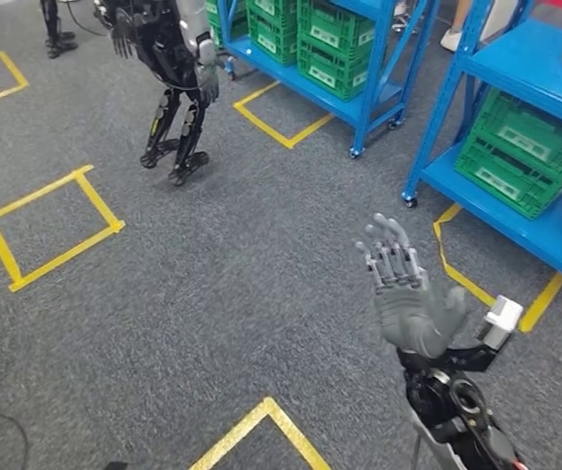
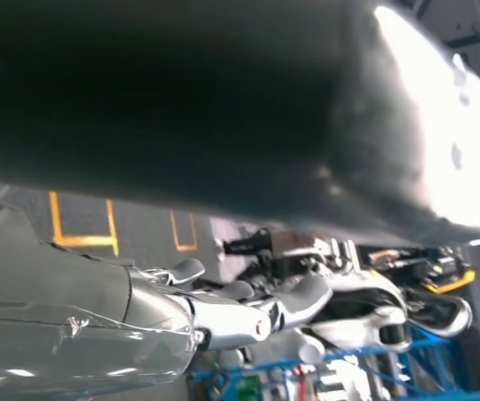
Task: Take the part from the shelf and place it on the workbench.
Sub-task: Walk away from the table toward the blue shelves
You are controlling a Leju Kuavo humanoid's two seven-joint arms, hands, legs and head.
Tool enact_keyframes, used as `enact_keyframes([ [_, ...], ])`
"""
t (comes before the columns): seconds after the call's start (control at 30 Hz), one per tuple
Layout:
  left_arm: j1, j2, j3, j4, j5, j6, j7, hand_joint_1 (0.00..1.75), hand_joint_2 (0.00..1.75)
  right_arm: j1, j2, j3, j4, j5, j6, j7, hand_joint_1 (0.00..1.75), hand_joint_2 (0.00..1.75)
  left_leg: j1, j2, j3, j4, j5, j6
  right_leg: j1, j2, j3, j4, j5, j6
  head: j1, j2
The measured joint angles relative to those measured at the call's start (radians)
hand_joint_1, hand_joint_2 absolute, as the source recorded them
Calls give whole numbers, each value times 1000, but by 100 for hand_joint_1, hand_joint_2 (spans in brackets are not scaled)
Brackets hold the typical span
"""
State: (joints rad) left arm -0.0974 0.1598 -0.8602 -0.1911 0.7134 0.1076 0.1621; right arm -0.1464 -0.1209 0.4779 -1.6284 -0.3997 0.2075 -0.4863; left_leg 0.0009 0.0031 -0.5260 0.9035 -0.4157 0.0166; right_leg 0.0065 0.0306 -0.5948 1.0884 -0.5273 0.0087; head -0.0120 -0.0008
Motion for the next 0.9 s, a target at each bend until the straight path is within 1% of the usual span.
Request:
enact_keyframes([
  [0.03,1,0,-1,0,0,0,0,0,0,1,0,-2,0,0,0,1,0,0,0,8,0,0,-1,1,-3,-11,-34,76,-34,5,6,0],
  [0.07,1,0,-2,0,0,0,0,0,0,3,0,-3,0,1,0,1,0,0,0,17,1,1,-2,1,-7,-17,-62,136,-54,10,11,0],
  [0.1,2,0,-2,0,0,0,-1,0,0,6,0,-4,0,1,0,1,0,0,0,26,1,1,-3,0,-11,-21,-75,163,-56,14,14,0],
  [0.13,2,-1,-3,0,0,0,-1,0,0,7,0,-4,0,1,0,1,0,0,1,34,3,2,-4,-2,-15,-24,-66,148,-37,17,17,0],
  [0.17,2,-2,-3,0,0,0,-1,0,0,7,0,-5,0,1,0,1,0,0,2,41,5,3,-7,-5,-19,-30,-37,91,-3,20,21,0],
  [0.2,1,-3,-4,0,0,0,-2,0,0,7,0,-6,0,1,0,1,0,0,4,47,8,6,-10,-10,-21,-43,2,12,32,23,24,0],
  [0.23,1,-3,-5,0,-1,0,-2,0,0,7,0,-7,0,1,-1,1,0,0,3,53,9,10,-14,-15,-19,-59,37,-60,57,24,30,0],
  [0.27,1,-3,-7,0,-1,1,-2,0,0,6,0,-8,-1,1,-1,1,0,0,1,57,9,14,-17,-21,-18,-71,63,-110,70,19,35,0],
  [0.3,1,-2,-9,0,-1,1,-2,0,0,7,0,-9,-2,1,-1,1,0,0,-1,63,7,19,-19,-26,-15,-78,75,-133,71,13,35,0],
  [0.33,0,-2,-10,0,-2,1,-1,0,0,7,0,-10,-3,1,-1,1,0,0,-3,69,6,22,-19,-29,-12,-75,76,-136,70,6,33,0],
  [0.37,-1,-1,-12,0,-2,1,0,0,0,9,0,-11,-4,1,-2,1,0,0,-3,76,5,24,-20,-33,-12,-66,76,-135,72,-3,27,0],
  [0.4,-2,-1,-13,0,-2,2,1,0,0,9,0,-12,-4,1,-2,1,0,0,-1,75,3,31,-27,-38,-12,-58,75,-137,74,-9,22,0],
  [0.43,-2,-1,-13,0,-2,2,3,0,0,9,0,-14,-5,1,-2,0,0,0,1,63,-6,54,-44,-43,-12,-49,74,-138,78,-15,18,0],
  [0.47,-2,-1,-14,0,-2,2,4,0,0,9,0,-15,-6,1,-2,0,0,0,3,46,-25,99,-72,-48,-13,-42,73,-140,81,-21,14,0],
  [0.5,-2,-1,-14,0,-2,2,5,0,0,9,0,-16,-6,1,-2,-1,0,0,5,26,-56,164,-107,-50,-13,-34,71,-140,83,-26,8,0],
  [0.53,-2,-1,-15,0,-2,2,6,0,0,10,0,-15,-7,1,-1,-1,0,0,6,12,-94,240,-142,-51,-12,-26,69,-140,84,-30,2,0],
  [0.57,-1,-1,-15,0,-1,2,7,0,0,11,0,-15,-7,1,0,-1,0,0,6,7,-129,306,-165,-50,-10,-18,67,-140,85,-32,-4,0],
  [0.6,0,-1,-15,0,-1,2,7,0,0,13,0,-15,-7,1,0,-1,0,0,6,5,-150,344,-170,-48,-9,-9,66,-140,86,-33,-8,0],
  [0.63,1,-1,-16,0,-1,2,7,0,0,13,0,-15,-7,1,0,-2,0,0,5,3,-152,341,-155,-45,-7,1,66,-140,87,-34,-12,0],
  [0.67,1,0,-16,0,-1,2,7,0,0,13,0,-15,-7,1,0,-2,0,0,4,0,-134,298,-124,-39,-5,11,67,-140,87,-34,-15,0],
  [0.7,1,0,-16,0,-1,2,7,0,0,13,0,-15,-7,1,0,-2,0,0,3,-8,-100,226,-84,-32,-5,21,69,-140,87,-34,-17,0],
  [0.73,1,2,-16,0,-1,2,7,0,0,13,0,-15,-7,1,0,-2,0,0,1,-22,-63,148,-51,-25,-3,30,69,-139,87,-34,-20,0],
  [0.77,0,4,-16,0,-1,2,7,0,0,13,0,-15,-7,1,0,-2,0,0,-1,-33,-35,87,-29,-21,-2,37,68,-138,87,-32,-21,0],
  [0.8,-1,6,-16,0,-1,2,7,0,0,13,0,-15,-7,1,0,-2,0,0,-3,-40,-18,49,-18,-19,-2,44,66,-138,87,-29,-21,0],
  [0.83,-2,7,-17,0,-1,2,7,0,0,14,0,-15,-7,0,0,-3,0,0,-4,-41,-13,35,-18,-17,-2,49,64,-138,88,-25,-21,0],
  [0.87,-4,7,-17,0,-1,3,7,0,0,15,0,-16,-7,0,0,-4,0,0,-4,-33,-12,31,-17,-16,-3,55,61,-139,89,-20,-21,0],
  [0.9,-6,7,-17,0,-2,3,7,0,0,16,0,-16,-7,-1,0,-4,0,0,-1,-26,-10,26,-14,-13,-3,56,58,-136,87,-15,-21,0],
])
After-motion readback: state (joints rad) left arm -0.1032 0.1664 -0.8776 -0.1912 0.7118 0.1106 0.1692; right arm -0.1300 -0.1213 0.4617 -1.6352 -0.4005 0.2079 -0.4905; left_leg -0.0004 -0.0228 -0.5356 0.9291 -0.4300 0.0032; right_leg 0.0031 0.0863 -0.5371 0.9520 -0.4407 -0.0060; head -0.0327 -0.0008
